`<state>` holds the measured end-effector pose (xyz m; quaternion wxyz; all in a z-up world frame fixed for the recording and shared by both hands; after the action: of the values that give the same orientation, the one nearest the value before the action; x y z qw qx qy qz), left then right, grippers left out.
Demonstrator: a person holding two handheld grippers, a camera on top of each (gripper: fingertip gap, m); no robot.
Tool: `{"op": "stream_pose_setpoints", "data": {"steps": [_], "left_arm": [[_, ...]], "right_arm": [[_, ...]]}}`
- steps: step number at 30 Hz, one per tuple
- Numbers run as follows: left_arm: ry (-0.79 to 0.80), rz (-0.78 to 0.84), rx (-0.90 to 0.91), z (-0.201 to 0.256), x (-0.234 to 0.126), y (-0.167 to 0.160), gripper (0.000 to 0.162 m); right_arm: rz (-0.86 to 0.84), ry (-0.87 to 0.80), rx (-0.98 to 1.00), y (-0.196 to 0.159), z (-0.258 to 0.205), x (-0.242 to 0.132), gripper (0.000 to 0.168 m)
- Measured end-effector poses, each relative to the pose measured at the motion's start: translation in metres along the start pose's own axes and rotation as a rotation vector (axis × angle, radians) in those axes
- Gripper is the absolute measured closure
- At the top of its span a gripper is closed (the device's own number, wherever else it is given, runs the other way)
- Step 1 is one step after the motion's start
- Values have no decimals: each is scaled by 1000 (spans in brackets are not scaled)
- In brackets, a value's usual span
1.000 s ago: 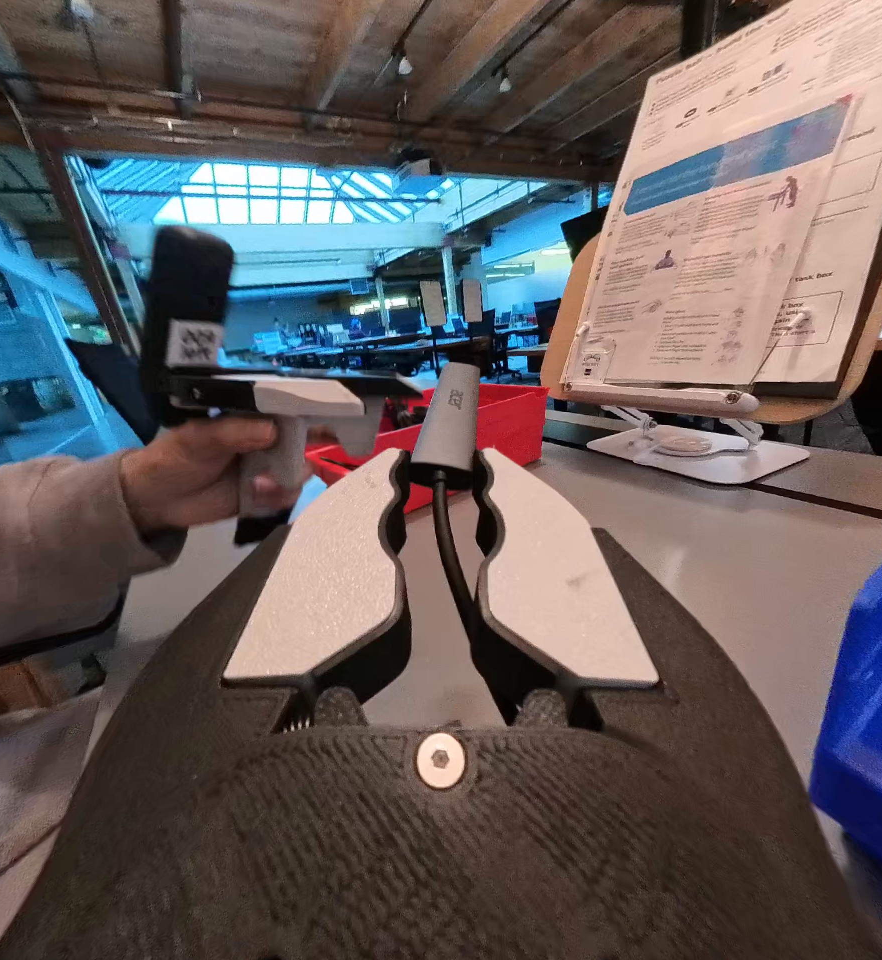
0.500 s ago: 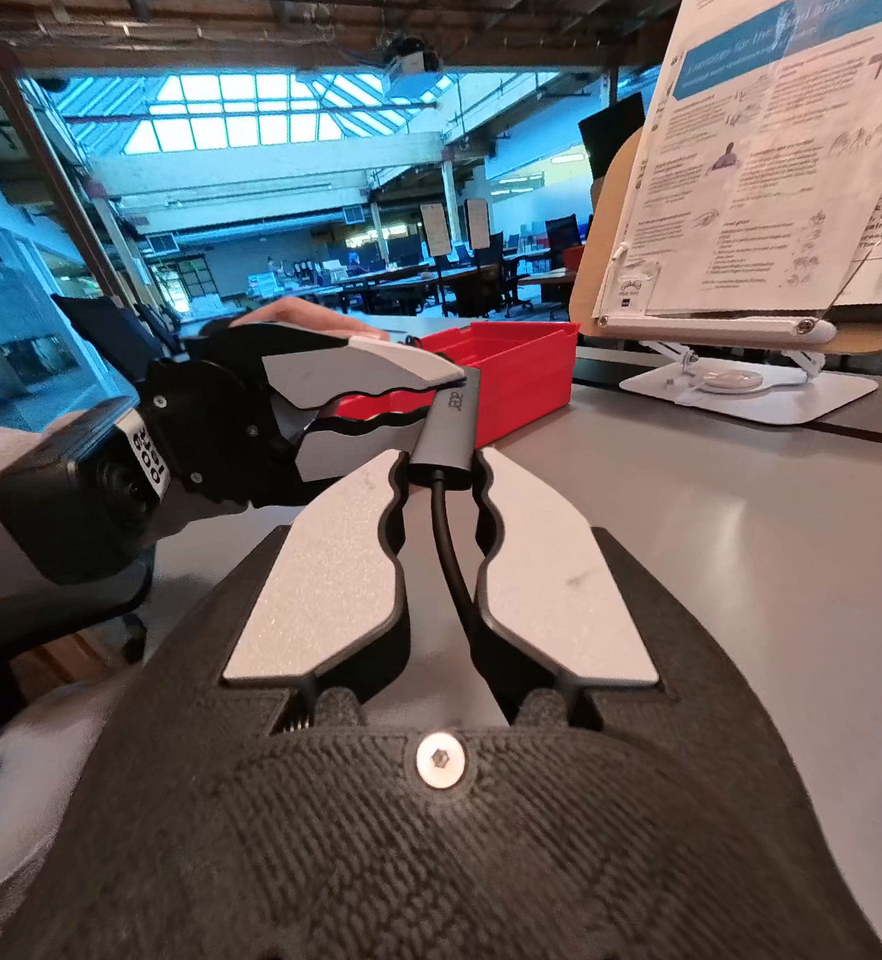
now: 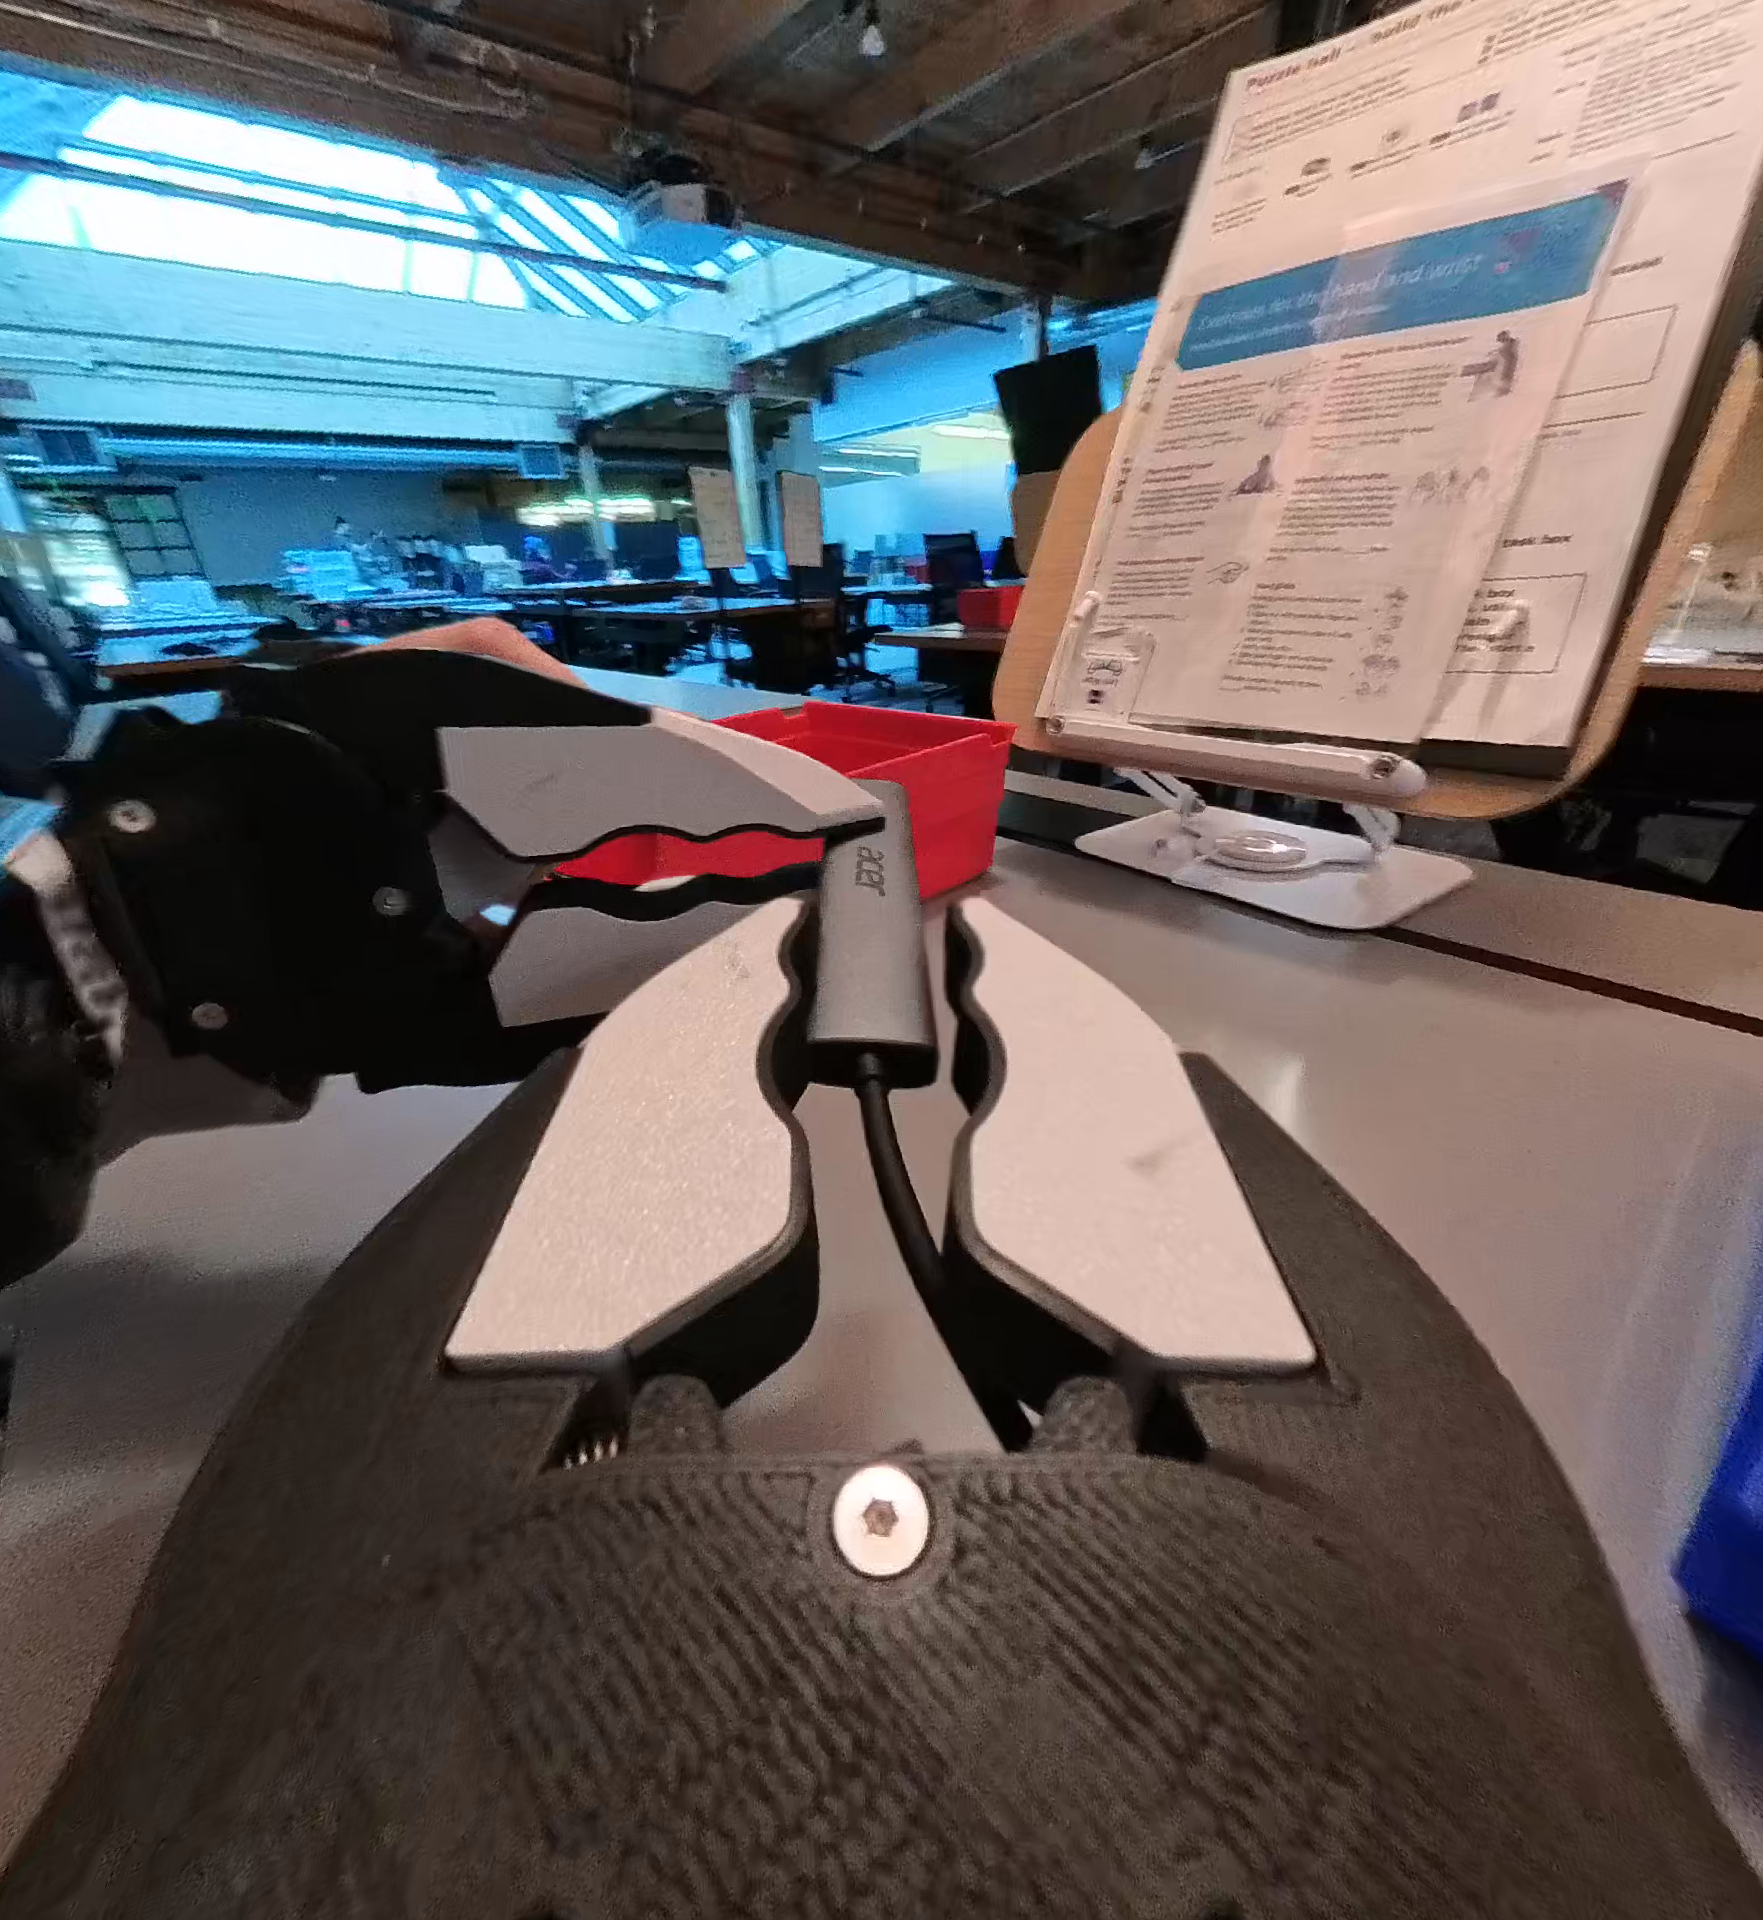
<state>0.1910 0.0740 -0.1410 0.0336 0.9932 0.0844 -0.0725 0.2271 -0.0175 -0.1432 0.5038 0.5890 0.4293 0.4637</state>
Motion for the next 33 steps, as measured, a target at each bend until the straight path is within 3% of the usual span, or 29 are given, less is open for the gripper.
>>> {"op": "stream_pose_setpoints", "data": {"steps": [3, 12, 16, 19, 26, 33], "left_arm": [[12, -19, -41, 1, 2, 1, 152], [18, -23, -96, -2, 7, 5, 152], [11, 4, -123, -6, 7, 7, 153], [20, 13, -122, -8, 6, 9, 153], [44, -10, -110, -4, 7, 7, 153], [32, -2, -121, 2, 12, 4, 153]], "right_arm": [[0, -80, -27, 1, 6, -1, 132], [10, -29, 68, -1, 9, -1, 136], [-103, 16, -28, -14, 0, 4, 125], [12, -41, -55, -1, -2, 1, 143], [69, -56, 41, 5, -2, 0, 135], [45, -60, -19, 1, -5, 2, 143]]}}
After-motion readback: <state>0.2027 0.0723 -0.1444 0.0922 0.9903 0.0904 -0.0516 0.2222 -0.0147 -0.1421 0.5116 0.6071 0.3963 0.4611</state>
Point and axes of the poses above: each gripper's, where its closed fingertips meet, x out along the fingers, y out of its top, z = x × y across the jaws, the point moved 5 cm from there along -x, back along the fingers, and after that the axes turned 7 degrees about -y, right-handed, at the moved point
